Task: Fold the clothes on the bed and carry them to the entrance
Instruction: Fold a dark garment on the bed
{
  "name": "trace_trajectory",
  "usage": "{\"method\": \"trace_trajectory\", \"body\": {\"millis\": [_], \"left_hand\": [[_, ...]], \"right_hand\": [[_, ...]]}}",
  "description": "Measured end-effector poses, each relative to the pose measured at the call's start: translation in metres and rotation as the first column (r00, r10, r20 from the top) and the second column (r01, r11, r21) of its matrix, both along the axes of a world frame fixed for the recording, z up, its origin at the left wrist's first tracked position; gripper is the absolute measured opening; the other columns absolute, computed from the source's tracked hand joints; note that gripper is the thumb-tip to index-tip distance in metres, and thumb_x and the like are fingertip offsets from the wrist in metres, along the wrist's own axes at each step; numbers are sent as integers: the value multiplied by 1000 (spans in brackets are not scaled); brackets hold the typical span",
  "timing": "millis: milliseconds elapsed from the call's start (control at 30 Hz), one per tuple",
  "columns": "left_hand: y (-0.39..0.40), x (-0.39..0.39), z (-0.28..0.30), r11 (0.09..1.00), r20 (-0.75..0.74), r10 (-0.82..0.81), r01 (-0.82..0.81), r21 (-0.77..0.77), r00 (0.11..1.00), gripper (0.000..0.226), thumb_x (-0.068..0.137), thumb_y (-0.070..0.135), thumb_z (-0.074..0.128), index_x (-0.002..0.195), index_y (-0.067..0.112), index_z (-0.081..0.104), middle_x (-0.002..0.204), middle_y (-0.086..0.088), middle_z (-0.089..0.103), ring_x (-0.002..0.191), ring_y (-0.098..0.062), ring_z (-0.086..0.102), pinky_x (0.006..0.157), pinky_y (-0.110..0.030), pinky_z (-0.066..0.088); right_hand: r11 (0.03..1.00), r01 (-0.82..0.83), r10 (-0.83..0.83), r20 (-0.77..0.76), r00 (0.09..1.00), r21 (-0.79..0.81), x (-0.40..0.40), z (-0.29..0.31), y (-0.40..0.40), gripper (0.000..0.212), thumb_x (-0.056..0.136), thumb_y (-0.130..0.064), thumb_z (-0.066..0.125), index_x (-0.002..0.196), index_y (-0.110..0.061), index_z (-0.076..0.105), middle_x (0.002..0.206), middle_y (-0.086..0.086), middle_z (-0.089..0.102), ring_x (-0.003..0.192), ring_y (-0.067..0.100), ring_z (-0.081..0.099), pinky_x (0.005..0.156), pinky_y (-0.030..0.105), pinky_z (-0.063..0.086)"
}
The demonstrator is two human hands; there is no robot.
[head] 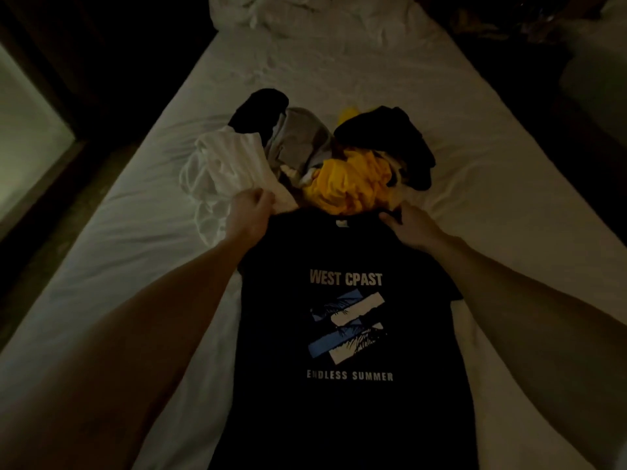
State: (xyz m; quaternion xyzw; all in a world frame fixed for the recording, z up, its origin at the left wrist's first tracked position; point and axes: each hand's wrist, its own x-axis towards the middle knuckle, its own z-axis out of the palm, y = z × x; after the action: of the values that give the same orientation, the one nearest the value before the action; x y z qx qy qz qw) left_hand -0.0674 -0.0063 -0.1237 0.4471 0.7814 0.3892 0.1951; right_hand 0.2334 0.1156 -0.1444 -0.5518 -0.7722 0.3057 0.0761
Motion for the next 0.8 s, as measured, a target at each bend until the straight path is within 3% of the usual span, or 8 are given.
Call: {"method": "trace_trajectory", "body": {"millis": [100, 233, 300, 367, 467, 600, 700, 800], "left_hand": [[-22, -22, 5, 988, -125, 98, -111, -104, 987, 31, 88, 32, 44, 93, 14, 69, 93, -7, 70, 88, -27, 65, 87, -45, 53], [-57, -37, -2, 910, -133, -222, 156, -383, 966, 22, 83, 0, 51, 94, 3, 69, 98, -23, 68, 87, -35, 64, 78, -36, 51], [-71, -38, -9, 872, -99, -347, 283, -399, 933, 13, 74, 15, 59, 79, 3, 62, 93, -31, 64, 86, -45, 61, 74, -36, 45], [-80, -27, -4, 862, -113, -398, 330, -385, 910, 38, 69, 29, 64, 96, 3, 64, 108, -21, 63, 105, -37, 59, 87, -38, 45], [-83, 2, 8, 946, 46, -252, 256, -199, 967, 35, 86, -2, 56, 120, 8, 57, 114, -10, 54, 105, -20, 51, 88, -27, 40], [-81, 8, 25, 999, 358, -32, 38, -9, 933, 26, 93, 1, 49, 117, 8, 57, 95, -11, 62, 73, -17, 61, 60, -25, 49], [-84, -8, 44, 995, 256, 64, -80, 53, 964, 13, 90, -1, 55, 100, 6, 54, 86, -16, 61, 75, -25, 60, 62, -30, 48], [-90, -26, 55, 996, 92, 85, -86, 2, 992, 16, 87, -1, 51, 99, 9, 56, 88, -19, 62, 83, -30, 61, 71, -38, 48]], "right_hand": [[992, 88, -89, -10, 996, -88, 13, 8, -17, 79, 94, -63, 41, 145, -4, 35, 144, 17, 46, 125, 33, 50, 101, 37, 43], [978, 165, -159, 62, 985, -125, 35, 19, -40, 55, 100, -29, 46, 146, -4, 31, 145, 20, 41, 126, 36, 46, 96, 34, 38], [973, 177, -150, 177, 973, -150, 53, 16, -49, 50, 98, -28, 49, 140, -2, 38, 140, 21, 45, 120, 36, 50, 93, 35, 41], [969, 185, -143, 243, 959, -161, 69, 14, -56, 36, 95, -27, 53, 121, -2, 51, 125, 21, 55, 104, 34, 56, 82, 33, 46], [954, 211, -176, 174, 969, -211, 82, 18, -65, 37, 93, -33, 61, 108, 1, 55, 112, 21, 60, 94, 33, 59, 74, 32, 47], [933, 309, -300, 75, 951, -186, 92, 36, -72, 64, 89, -48, 65, 121, 6, 53, 119, 23, 58, 104, 38, 59, 73, 32, 44], [901, 349, -366, -18, 931, -258, 102, 52, -70, 75, 75, -58, 75, 113, 4, 57, 111, 21, 60, 99, 36, 62, 66, 31, 47], [869, 255, -346, -154, 925, -424, 108, 65, -71, 57, 78, -42, 79, 98, 9, 63, 84, 17, 65, 63, 27, 65, 46, 27, 45]]}}
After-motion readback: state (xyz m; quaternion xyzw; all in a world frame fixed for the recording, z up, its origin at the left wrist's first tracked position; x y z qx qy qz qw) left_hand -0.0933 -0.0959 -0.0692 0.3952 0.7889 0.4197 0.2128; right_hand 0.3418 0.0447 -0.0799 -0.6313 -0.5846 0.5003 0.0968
